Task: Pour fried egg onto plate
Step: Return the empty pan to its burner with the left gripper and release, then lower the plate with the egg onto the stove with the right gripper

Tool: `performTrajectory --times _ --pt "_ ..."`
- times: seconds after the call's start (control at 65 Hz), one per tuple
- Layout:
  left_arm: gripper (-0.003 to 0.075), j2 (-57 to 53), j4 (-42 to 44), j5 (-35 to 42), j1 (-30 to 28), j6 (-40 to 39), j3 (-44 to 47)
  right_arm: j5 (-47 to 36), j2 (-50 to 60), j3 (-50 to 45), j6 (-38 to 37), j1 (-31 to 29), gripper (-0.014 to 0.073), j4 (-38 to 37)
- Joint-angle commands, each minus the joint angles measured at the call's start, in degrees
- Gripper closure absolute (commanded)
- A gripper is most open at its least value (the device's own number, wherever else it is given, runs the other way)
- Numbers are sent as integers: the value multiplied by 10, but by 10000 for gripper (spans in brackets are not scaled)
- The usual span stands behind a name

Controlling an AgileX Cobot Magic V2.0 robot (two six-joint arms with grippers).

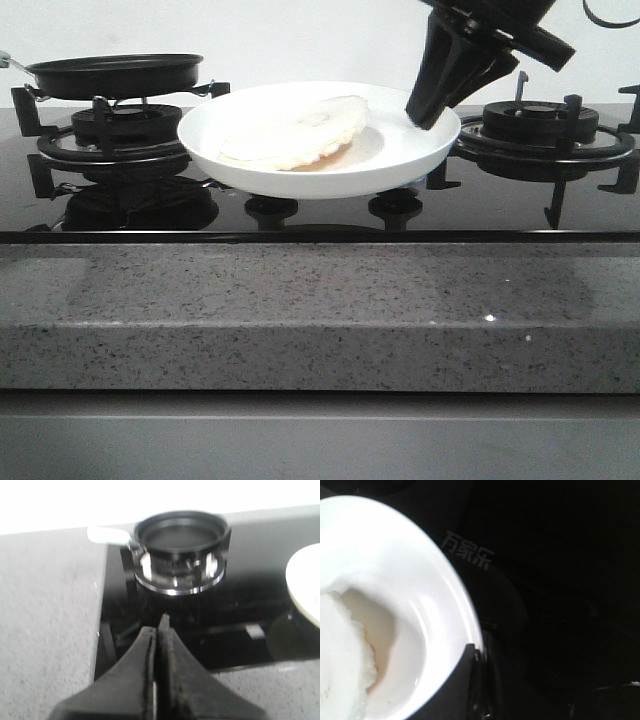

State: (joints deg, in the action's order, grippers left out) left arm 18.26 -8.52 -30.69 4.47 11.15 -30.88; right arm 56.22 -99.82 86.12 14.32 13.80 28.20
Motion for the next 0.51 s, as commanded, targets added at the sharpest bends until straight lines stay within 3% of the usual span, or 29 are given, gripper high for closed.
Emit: performTrajectory --times 0.0,0.492 --pt "739 -38 -3 70 5 -6 12 -16 32 15 3 -1 632 25" --pt "739 -74 -3 72 5 -6 40 -17 32 15 3 -1 632 25"
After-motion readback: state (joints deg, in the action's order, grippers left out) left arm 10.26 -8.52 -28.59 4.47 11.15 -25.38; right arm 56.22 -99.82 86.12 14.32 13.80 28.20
